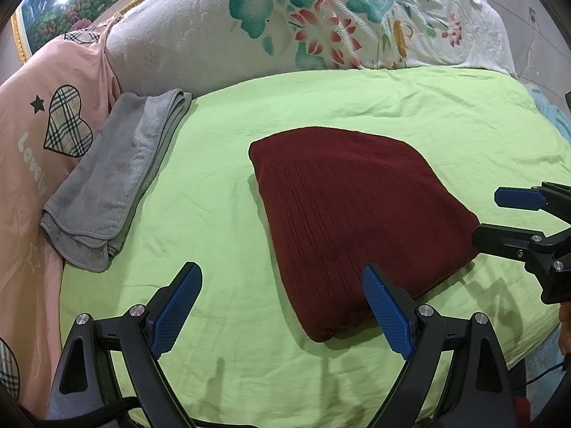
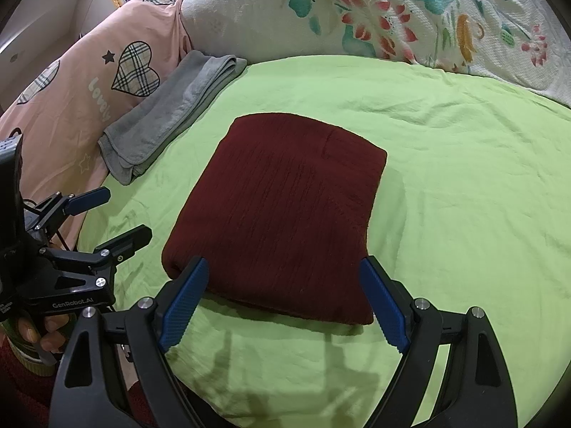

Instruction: Fold large clothes

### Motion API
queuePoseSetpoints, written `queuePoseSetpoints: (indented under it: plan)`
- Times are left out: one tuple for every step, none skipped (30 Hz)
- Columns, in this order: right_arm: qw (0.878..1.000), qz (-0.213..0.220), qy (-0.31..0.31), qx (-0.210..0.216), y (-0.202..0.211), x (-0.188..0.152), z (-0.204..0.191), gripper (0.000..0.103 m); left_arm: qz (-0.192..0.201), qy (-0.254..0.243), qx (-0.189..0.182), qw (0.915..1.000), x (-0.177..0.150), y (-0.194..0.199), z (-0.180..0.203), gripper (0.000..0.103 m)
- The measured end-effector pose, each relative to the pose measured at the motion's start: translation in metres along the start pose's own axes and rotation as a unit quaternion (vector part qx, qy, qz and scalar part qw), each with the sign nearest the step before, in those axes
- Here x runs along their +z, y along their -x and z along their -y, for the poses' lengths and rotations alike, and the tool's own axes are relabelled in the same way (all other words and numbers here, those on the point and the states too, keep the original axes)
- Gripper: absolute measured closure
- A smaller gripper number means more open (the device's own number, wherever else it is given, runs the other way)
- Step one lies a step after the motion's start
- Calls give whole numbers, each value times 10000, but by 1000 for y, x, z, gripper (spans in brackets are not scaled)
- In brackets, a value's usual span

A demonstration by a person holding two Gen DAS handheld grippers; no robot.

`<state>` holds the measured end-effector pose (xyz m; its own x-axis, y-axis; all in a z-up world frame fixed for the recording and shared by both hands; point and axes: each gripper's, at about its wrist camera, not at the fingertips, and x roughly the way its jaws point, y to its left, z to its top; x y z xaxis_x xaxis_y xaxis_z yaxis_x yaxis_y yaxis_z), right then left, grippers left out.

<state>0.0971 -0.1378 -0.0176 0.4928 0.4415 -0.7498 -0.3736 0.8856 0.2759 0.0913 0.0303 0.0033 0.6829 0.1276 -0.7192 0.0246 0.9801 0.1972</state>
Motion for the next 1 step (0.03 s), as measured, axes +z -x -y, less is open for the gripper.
queuePoseSetpoints:
  plan:
    - [10000, 4, -6, 1, 0, 0, 0, 17, 0, -1, -5, 10000, 0, 0, 0, 12]
